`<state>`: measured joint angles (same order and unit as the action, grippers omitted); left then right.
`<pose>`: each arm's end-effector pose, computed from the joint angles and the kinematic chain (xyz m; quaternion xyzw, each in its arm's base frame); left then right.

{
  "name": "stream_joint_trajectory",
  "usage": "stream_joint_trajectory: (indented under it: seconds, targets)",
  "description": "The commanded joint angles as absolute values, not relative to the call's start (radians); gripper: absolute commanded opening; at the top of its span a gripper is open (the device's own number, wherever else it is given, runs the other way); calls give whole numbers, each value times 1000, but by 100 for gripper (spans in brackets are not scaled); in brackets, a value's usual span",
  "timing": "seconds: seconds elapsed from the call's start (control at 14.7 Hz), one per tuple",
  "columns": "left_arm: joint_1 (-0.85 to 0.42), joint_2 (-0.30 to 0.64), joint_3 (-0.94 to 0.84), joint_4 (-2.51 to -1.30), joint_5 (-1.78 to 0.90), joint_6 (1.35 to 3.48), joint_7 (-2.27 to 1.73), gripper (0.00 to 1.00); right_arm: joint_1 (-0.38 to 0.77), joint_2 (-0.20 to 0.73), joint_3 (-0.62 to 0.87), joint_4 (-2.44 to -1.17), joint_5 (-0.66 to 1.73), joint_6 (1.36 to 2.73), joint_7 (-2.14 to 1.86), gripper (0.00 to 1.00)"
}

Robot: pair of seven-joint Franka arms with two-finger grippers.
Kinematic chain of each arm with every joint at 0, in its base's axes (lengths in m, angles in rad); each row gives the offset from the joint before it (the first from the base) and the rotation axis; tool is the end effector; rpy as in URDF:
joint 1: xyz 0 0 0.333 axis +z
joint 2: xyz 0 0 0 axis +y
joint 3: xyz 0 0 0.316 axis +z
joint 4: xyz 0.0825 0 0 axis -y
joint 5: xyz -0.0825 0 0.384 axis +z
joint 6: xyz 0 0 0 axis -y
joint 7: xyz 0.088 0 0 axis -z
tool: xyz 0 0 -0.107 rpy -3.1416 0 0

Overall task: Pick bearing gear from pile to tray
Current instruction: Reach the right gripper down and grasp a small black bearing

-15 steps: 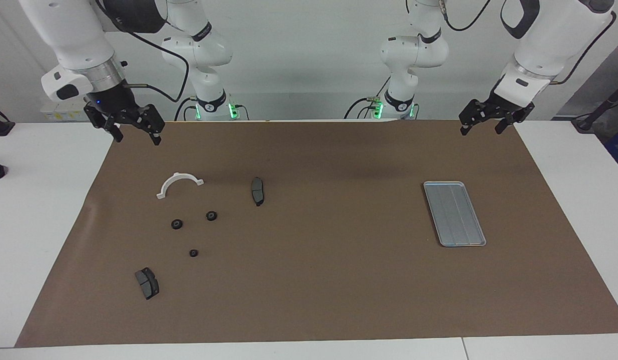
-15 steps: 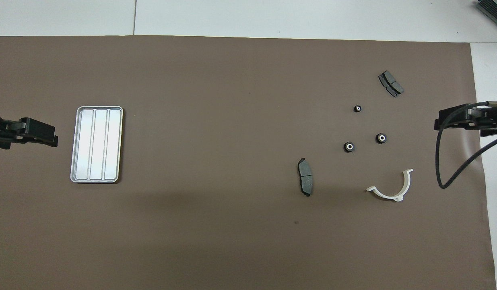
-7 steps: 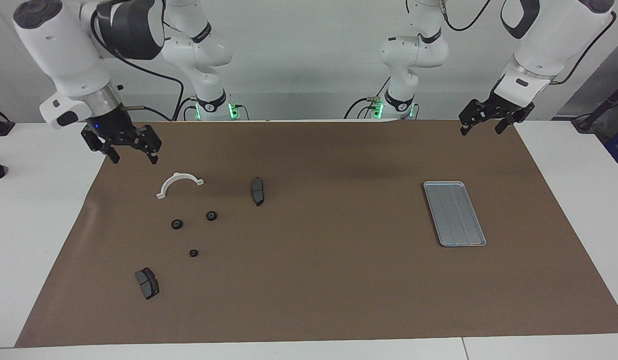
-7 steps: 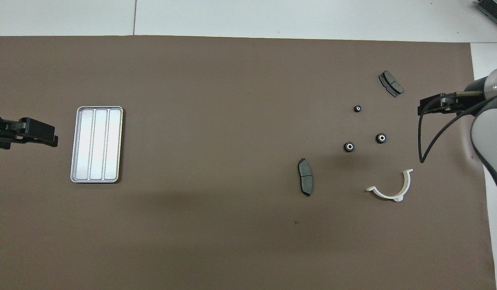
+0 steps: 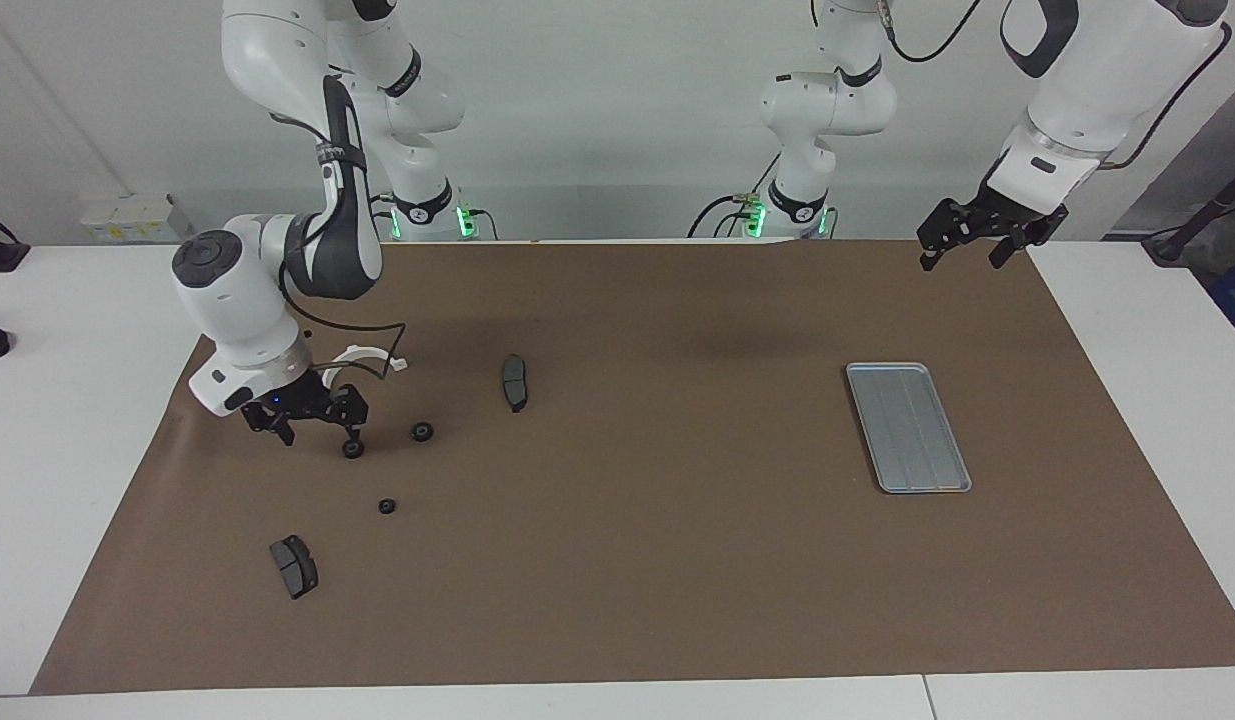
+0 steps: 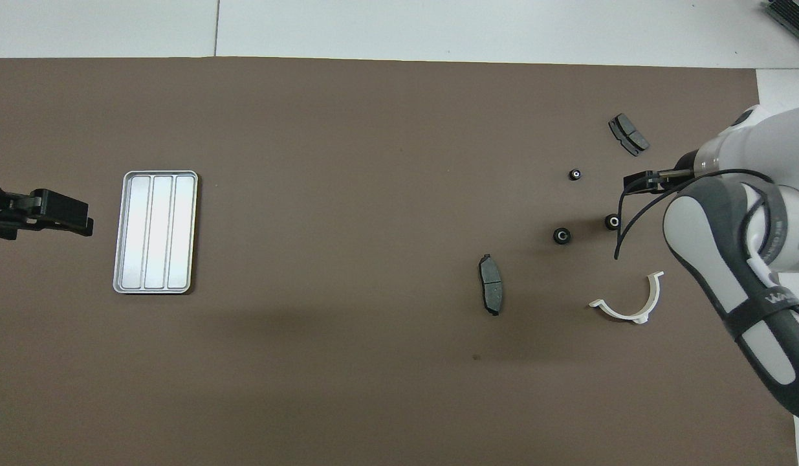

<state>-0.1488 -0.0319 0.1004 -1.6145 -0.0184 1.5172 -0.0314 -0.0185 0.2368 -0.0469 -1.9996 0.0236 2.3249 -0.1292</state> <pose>0.5375 -0.0272 0.6168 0.9994 -0.0088 -0.0332 0.0095 0.6032 -0.0381 0.3499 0.9987 0.0251 0.0445 0.0008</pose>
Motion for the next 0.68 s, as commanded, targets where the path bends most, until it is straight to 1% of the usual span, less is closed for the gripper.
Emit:
stream_joint_trajectory:
  seconds: [0.0,0.14,0.27,0.41,0.61]
  targets:
    - [-149,-66,97,-1654,2,1532,-40,100,-17,238,-43,-2068,44,2402,-185,89]
    - [-147,-66,97,-1654,2,1532,-40,100,-15,245,-43,-2100,44,2479,-204,75]
    - [-147,-66,97,-1654,2,1532,-40,100,-17,259,-43,-2106,44,2485,-209,67]
    - [-149,-66,97,-1654,2,1532,-40,100,-15,281,-43,-2106,44,2487,-201,65]
    - [-149,-66,97,-1654,2,1532,-40,100,-9,282,-43,-2106,44,2485,-206,65]
